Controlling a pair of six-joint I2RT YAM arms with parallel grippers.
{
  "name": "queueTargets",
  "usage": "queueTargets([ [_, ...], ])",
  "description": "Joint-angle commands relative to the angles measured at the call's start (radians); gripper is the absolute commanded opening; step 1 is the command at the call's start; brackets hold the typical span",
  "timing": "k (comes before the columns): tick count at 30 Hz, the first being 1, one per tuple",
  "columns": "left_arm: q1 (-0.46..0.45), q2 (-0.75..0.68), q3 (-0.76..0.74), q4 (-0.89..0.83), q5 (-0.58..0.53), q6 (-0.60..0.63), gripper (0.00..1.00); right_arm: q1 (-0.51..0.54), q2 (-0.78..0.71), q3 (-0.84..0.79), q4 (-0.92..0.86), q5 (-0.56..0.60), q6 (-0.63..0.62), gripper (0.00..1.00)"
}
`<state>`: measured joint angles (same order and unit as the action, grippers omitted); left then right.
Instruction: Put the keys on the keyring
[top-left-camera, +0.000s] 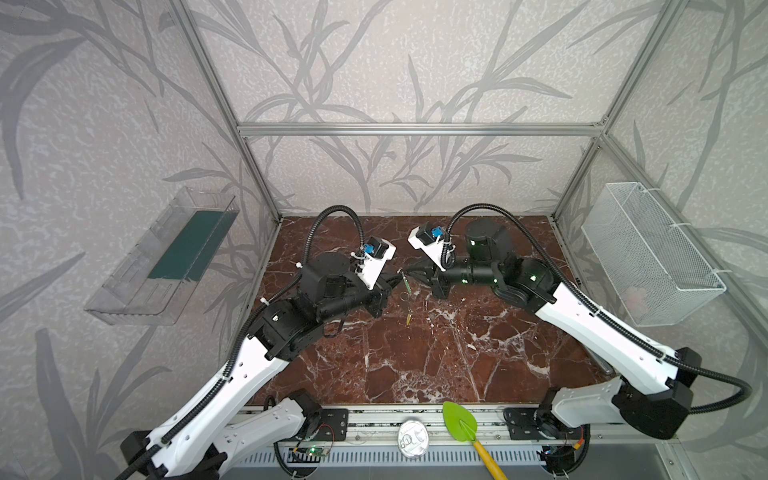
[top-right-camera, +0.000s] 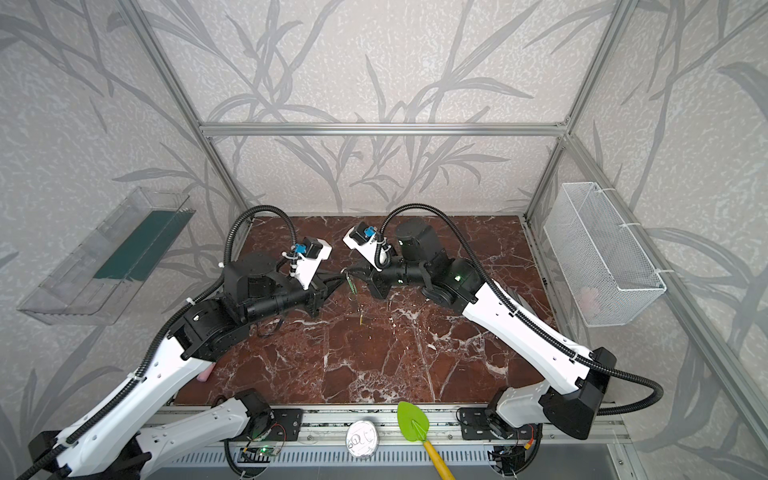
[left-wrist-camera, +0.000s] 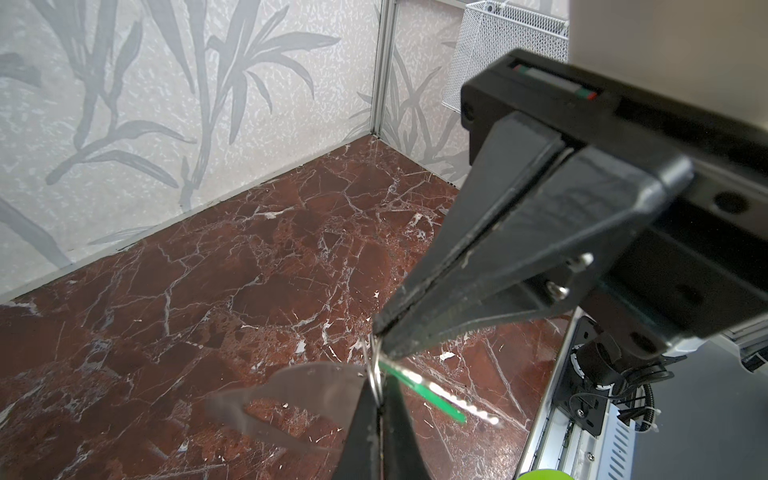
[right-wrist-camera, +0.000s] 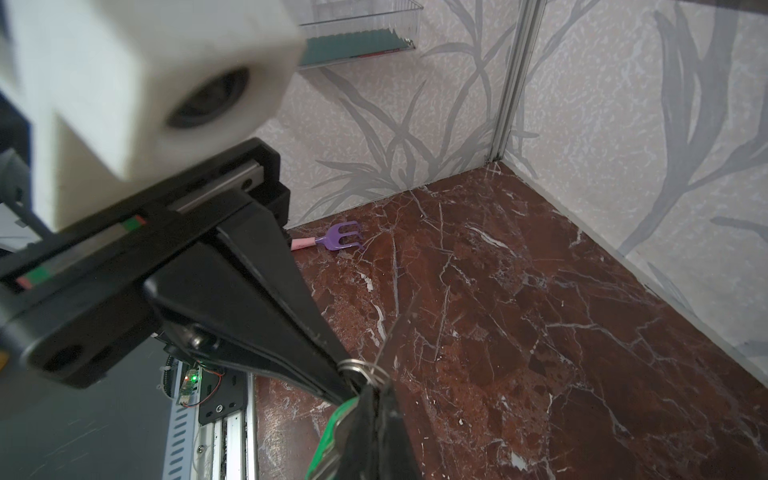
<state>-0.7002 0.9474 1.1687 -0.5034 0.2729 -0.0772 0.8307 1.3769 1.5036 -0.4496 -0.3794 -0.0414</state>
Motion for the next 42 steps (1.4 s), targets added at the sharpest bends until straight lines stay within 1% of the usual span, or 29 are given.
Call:
queueTargets([
  [1,-0.005,-0.033,-0.018,0.0,0.011,0.017,0.02,-0.01,0.007,0.04,-0.016,0.078,0.055,0.0],
  [3,-0.005,-0.035,-0.021,0.003,0.005,0.018,0.04,-0.009,0.008,0.044,-0.02,0.085,0.062,0.0],
  [6,-0.006,-0.039,-0.027,0.008,0.002,0.021,0.04,-0.01,0.014,0.054,-0.036,0.106,0.064,0.0],
  [8,-0.005,-0.042,-0.031,0.012,0.009,0.024,0.04,-0.01,0.017,0.06,-0.04,0.097,0.062,0.0],
  [11,-0.005,-0.056,-0.045,0.036,0.005,0.025,0.0,-0.01,0.023,0.067,-0.061,0.094,0.059,0.0],
  [13,-0.005,-0.066,-0.057,0.058,0.0,0.029,0.0,-0.011,0.03,0.069,-0.082,0.086,0.059,0.0],
  [17,-0.006,-0.102,-0.087,0.126,-0.023,0.047,0.0,-0.014,0.067,0.101,-0.174,0.037,0.058,0.0],
  [20,-0.005,-0.12,-0.108,0.183,-0.033,0.063,0.0,-0.021,0.074,0.093,-0.206,0.006,0.062,0.0],
  [24,-0.005,-0.114,-0.124,0.247,-0.025,0.074,0.0,-0.04,0.093,0.109,-0.251,-0.117,0.054,0.0],
  [25,-0.005,-0.109,-0.131,0.266,-0.02,0.073,0.0,-0.046,0.095,0.111,-0.258,-0.128,0.053,0.0],
  [28,-0.005,-0.085,-0.123,0.259,0.0,0.08,0.0,-0.097,0.036,0.054,-0.182,-0.127,0.082,0.21],
  [29,-0.005,-0.078,-0.12,0.253,0.01,0.083,0.0,-0.119,0.006,0.026,-0.139,-0.143,0.088,0.25],
  [31,-0.005,-0.072,-0.121,0.252,0.03,0.087,0.0,-0.143,-0.053,-0.026,-0.056,-0.163,0.076,0.32],
  [34,-0.005,-0.063,-0.118,0.246,0.07,0.092,0.0,-0.148,-0.119,-0.072,0.041,-0.198,0.035,0.37],
  [35,-0.006,-0.058,-0.117,0.246,0.084,0.093,0.0,-0.15,-0.13,-0.085,0.071,-0.229,0.017,0.38],
  [41,-0.006,-0.032,-0.117,0.254,0.17,0.1,0.0,-0.15,-0.129,-0.137,0.175,-0.37,-0.078,0.4],
  [42,-0.006,-0.032,-0.118,0.257,0.181,0.098,0.0,-0.15,-0.125,-0.141,0.184,-0.371,-0.086,0.41],
])
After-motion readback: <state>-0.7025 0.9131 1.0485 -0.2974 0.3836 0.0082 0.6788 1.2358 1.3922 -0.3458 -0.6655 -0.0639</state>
